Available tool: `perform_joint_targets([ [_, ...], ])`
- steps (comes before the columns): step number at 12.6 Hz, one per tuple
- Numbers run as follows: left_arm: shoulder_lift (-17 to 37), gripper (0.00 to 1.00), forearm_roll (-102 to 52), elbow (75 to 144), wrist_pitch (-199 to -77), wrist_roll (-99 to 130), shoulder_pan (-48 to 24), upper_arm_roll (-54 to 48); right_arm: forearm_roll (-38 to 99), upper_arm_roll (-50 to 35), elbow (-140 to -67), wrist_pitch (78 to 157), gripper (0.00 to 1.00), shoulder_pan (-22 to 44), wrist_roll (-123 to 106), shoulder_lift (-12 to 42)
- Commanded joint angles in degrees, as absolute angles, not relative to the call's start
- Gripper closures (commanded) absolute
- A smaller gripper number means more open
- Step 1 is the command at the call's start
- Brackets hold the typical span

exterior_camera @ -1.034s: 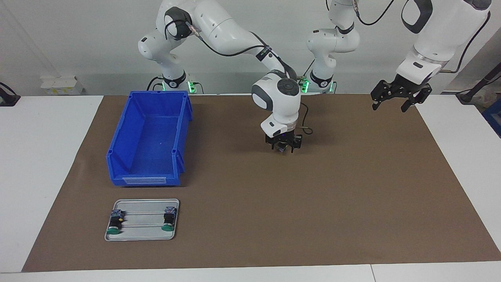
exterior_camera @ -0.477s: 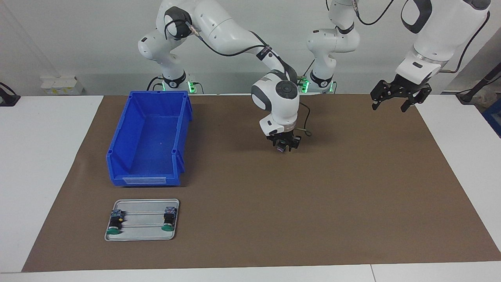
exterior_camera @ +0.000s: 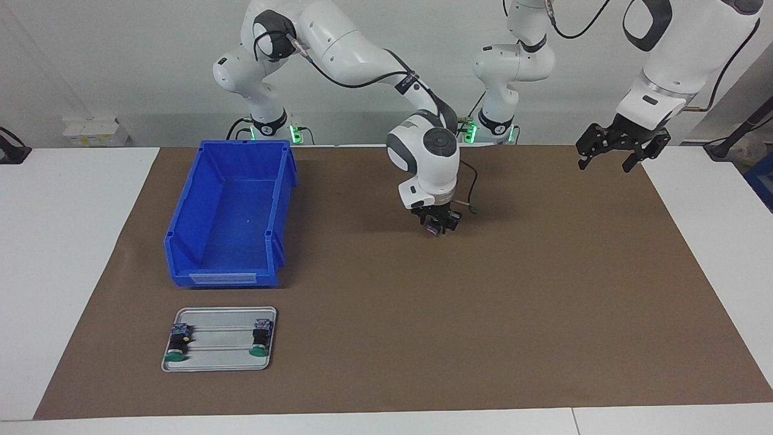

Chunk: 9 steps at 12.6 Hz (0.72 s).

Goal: Place and press button with both arms

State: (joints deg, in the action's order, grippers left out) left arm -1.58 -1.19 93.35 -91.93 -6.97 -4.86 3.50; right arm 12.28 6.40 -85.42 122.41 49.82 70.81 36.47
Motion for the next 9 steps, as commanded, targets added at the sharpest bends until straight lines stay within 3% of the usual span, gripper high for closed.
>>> perform_joint_targets([
  [1, -3.43, 0.0, -0.09, 95.45, -92.9, -7.38, -4.31, 3.08, 14.76, 6.06, -87.54, 122.61, 0.35, 49.31, 71.72, 34.63],
  [5, -3.43, 0.0, -0.09, 95.45, -92.9, -7.38, -4.31, 3.08, 15.21, 6.15, -87.54, 122.78, 0.4, 49.13, 72.07, 34.72],
  [9, -3.43, 0.0, -0.09, 95.45, -92.81, -7.38, -4.31, 3.08, 15.82, 6.06, -87.54, 122.96, 0.51, 49.04, 72.16, 34.72],
])
